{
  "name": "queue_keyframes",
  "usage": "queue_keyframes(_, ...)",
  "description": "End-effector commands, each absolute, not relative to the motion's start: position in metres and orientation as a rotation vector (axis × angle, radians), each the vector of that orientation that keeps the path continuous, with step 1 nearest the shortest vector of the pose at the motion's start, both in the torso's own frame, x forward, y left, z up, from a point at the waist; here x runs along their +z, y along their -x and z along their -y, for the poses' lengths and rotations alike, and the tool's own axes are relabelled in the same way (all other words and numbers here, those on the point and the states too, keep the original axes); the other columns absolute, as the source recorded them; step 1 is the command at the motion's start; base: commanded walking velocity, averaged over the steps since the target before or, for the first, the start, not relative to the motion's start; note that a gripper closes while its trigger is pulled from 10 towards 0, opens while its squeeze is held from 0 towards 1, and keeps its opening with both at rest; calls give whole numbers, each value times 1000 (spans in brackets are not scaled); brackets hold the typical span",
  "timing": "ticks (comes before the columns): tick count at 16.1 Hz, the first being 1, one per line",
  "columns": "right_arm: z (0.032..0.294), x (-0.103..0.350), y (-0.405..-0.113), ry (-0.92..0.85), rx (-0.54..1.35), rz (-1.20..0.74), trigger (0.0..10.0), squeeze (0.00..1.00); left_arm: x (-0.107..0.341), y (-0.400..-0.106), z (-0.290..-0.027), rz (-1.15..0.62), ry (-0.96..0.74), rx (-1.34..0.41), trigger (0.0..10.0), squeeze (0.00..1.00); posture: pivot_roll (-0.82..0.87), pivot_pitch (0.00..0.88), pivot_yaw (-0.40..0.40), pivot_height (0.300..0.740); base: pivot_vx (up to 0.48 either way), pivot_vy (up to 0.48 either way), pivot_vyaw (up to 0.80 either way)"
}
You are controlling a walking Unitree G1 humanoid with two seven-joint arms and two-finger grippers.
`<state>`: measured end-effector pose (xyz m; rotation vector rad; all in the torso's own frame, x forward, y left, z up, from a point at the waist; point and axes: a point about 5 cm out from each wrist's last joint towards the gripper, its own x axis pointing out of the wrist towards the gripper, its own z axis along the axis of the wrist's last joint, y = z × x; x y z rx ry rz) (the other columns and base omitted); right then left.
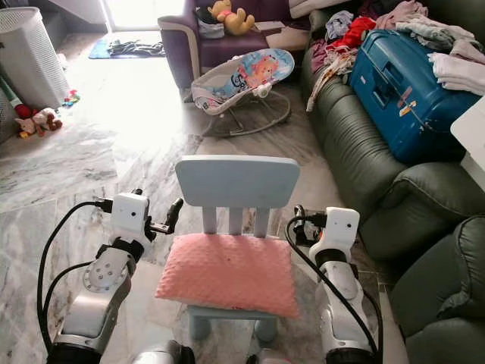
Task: Move the pillow to the sofa
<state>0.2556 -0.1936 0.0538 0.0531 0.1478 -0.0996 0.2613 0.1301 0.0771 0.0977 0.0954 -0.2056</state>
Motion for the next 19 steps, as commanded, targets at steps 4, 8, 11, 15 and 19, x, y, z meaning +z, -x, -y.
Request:
queue_keyframes(4,193,53,-255,-48,-94,-149,10000,0,79,-262,-132,-88,-108,-200,10000,0,35,0,-3,740,0,0,0)
queue_keyframes(8,193,53,-256,-51,-93,-147,10000,0,78,-262,-133,-83,-115,-185,10000,0,36,0,-2,740,0,0,0)
queue_keyframes(11,193,55,-256,-57,-94,-140,10000,0,81,-263,-144,-70,-125,-105,10000,0,33,0,4,740,0,0,0)
queue_keyframes(15,191,62,-245,-111,-106,-130,10000,0,83,-249,-158,-77,-135,-170,10000,0,38,0,10,740,0,0,0)
queue_keyframes(19,192,49,-202,-66,-35,-213,10000,0,72,-219,-177,-134,-165,-148,10000,0,40,0,-9,740,0,0,0)
